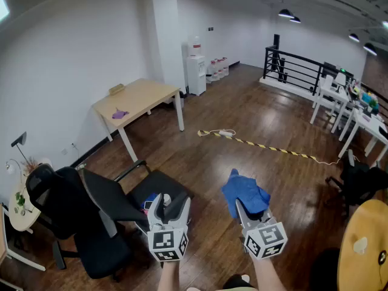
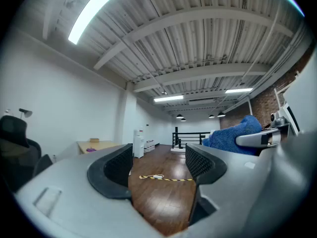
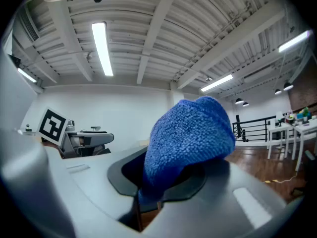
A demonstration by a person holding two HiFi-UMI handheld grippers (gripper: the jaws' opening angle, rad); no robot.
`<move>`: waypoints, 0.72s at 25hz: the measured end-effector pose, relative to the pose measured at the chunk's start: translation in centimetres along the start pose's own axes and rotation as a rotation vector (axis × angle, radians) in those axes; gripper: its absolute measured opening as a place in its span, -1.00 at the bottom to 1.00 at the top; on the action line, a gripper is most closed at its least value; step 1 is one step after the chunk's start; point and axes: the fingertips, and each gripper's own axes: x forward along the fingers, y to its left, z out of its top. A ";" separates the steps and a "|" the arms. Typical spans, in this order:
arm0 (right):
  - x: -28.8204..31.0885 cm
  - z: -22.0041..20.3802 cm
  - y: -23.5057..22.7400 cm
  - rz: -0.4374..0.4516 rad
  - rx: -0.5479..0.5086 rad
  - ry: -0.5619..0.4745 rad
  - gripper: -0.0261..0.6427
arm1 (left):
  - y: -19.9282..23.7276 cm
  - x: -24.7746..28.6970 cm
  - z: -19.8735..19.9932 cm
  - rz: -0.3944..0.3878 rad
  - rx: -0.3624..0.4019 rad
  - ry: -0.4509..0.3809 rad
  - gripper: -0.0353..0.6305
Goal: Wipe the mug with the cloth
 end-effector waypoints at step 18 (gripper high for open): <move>-23.3 0.3 -31.9 -0.514 0.034 -0.074 -0.74 | -44.5 14.8 0.4 -0.626 0.037 -0.053 -0.01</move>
